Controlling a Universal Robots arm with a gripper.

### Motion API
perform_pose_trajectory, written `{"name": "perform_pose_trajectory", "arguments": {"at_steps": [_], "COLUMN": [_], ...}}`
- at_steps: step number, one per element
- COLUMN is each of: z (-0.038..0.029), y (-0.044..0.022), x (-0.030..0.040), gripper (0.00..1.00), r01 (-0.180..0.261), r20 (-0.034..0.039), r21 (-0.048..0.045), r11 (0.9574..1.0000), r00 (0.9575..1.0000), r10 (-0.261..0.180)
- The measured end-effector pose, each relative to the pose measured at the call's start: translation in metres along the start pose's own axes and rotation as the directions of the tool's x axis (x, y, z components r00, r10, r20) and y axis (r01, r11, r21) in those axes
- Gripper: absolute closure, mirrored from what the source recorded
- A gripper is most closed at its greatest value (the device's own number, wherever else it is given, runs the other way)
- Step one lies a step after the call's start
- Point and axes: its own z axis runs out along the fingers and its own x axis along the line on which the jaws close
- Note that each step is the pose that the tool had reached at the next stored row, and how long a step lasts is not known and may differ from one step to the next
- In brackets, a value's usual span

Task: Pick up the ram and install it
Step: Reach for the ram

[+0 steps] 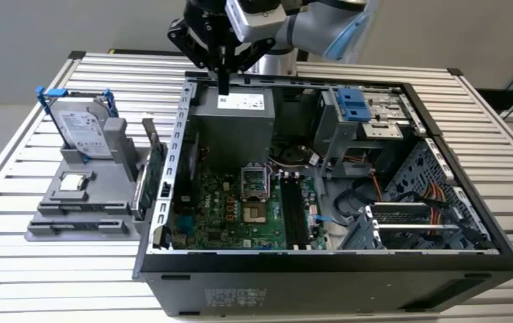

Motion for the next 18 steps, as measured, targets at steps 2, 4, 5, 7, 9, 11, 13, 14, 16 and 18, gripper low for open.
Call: {"name": "perform_pose_trajectory", "arguments": {"at_steps": [2, 4, 5, 7, 9, 11, 13, 14, 16, 18], "z": [-0.0001, -0.0002, -0.0002, -0.0002, -0.0003, -0.0003, -0.0004, -0.0004, -0.0005, -0.0006], "y": [-0.0009, -0.002, -0.0024, -0.0032, -0.0042, -0.005, -0.0058, -0.0063, -0.0074, -0.0083], "x": [0.001, 0.0013, 0.0019, 0.003, 0.0033, 0.0038, 0.0043, 0.0044, 0.005, 0.0058], "gripper": [1.0, 1.0, 1.0, 1.0, 1.0, 1.0, 1.0, 1.0, 1.0, 1.0], "r01": [0.0, 0.0, 0.0, 0.0, 0.0, 0.0, 0.0, 0.0, 0.0, 0.0], "r20": [0.0001, 0.0, 0.0, 0.0, -0.0001, 0.0, 0.0, -0.0001, 0.0, -0.0001], "r21": [0.0, 0.0001, 0.0001, -0.0001, 0.0001, 0.0, 0.0, 0.0001, 0.0001, 0.0001], "r11": [1.0, 1.0, 1.0, 1.0, 1.0, 1.0, 1.0, 1.0, 1.0, 1.0], "r00": [1.0, 1.0, 1.0, 1.0, 1.0, 1.0, 1.0, 1.0, 1.0, 1.0], "r10": [0.0, 0.0, 0.0, 0.0, 0.0, 0.0, 0.0, 0.0, 0.0, 0.0]}}
